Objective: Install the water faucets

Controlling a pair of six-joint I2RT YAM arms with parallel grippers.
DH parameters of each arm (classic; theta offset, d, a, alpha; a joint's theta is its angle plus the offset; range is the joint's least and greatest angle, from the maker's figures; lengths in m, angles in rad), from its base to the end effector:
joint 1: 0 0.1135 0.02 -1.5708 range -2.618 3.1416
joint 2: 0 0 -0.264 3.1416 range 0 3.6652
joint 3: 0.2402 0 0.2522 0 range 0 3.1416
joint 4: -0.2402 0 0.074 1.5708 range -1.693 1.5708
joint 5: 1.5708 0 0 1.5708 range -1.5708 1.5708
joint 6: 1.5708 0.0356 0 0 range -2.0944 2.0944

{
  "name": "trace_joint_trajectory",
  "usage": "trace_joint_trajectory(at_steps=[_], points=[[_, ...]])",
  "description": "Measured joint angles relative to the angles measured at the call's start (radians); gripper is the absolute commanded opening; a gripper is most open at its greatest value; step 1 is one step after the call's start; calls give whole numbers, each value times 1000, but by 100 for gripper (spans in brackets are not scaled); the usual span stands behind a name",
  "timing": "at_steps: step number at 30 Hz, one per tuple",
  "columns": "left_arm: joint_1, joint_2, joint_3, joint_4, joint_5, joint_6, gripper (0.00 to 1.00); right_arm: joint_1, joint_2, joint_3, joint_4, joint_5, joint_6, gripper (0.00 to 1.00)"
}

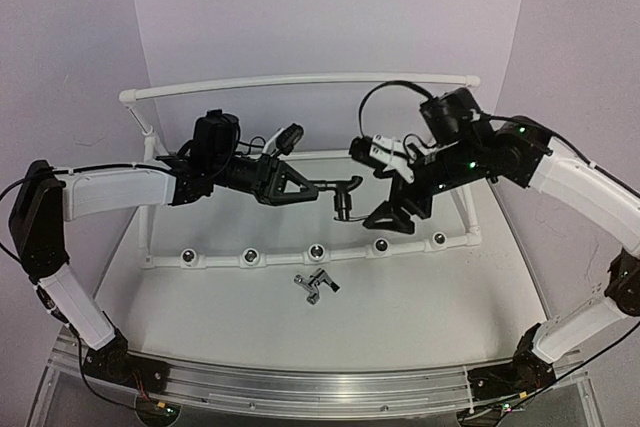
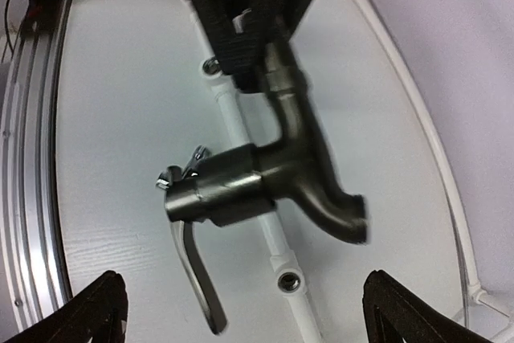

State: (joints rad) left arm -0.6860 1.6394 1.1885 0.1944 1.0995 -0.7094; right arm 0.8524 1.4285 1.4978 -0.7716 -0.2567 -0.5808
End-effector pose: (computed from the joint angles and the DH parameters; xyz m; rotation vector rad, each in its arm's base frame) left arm 0.2677 -0.2601 0.3013 0.9026 1.9684 -1.8897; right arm 0.1943 0.2360 0.3816 -1.5994 1.6285 0.4344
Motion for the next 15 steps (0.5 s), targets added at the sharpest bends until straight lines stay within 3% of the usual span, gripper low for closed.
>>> trace_joint_trajectory(at_steps=[7, 15], points=[[24, -134, -19, -71, -22, 158, 0, -152, -34, 118, 75, -240, 250, 98], [21, -329, -111, 8, -82, 242, 0, -178, 69, 126, 202, -570, 501, 89]])
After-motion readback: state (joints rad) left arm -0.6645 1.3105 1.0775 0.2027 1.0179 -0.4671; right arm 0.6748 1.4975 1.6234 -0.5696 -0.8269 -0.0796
